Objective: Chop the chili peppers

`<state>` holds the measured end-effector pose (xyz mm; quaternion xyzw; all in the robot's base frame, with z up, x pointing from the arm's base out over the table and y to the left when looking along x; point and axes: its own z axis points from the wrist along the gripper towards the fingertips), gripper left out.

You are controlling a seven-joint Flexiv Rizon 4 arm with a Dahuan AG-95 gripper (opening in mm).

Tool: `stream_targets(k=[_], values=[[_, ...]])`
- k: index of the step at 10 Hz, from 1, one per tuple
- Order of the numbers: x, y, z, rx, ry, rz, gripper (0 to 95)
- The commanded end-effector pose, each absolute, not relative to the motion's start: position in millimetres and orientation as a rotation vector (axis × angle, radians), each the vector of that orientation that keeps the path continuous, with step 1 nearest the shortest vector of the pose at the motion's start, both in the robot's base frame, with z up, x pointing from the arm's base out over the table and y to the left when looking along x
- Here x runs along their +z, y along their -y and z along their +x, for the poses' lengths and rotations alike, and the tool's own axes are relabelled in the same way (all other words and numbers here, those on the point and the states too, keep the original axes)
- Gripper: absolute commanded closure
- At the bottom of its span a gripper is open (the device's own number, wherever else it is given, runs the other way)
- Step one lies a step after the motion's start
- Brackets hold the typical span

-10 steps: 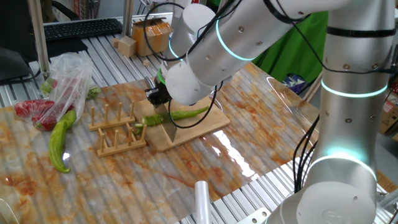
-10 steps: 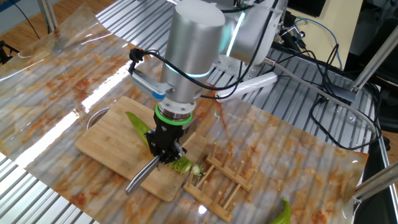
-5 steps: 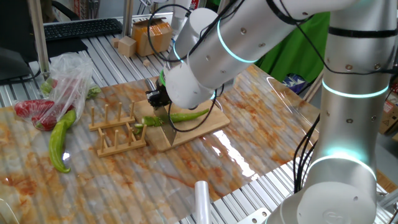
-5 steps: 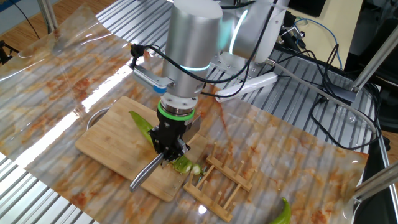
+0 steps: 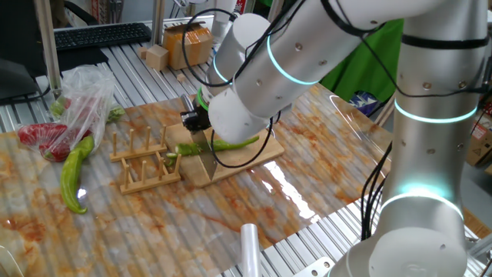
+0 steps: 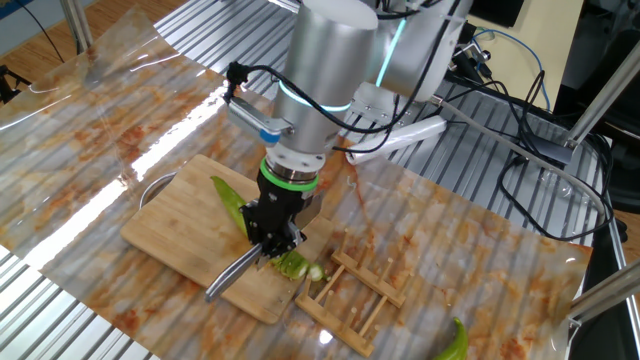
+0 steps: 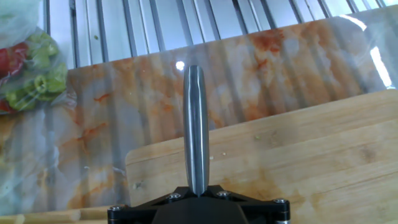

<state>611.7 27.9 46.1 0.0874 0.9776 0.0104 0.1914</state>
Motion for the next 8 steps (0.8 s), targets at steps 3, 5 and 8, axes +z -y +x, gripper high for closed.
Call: stream_targets(k=[3,5,8], values=[[47.5,-28.4,632.8,0.038,-2.736,0.242,95.0],[48.2,-28.3,634.3,0.035,-2.722,0.243,95.0],[42.7,-30.2,622.5,0.040,-2.701,0.243,95.0]])
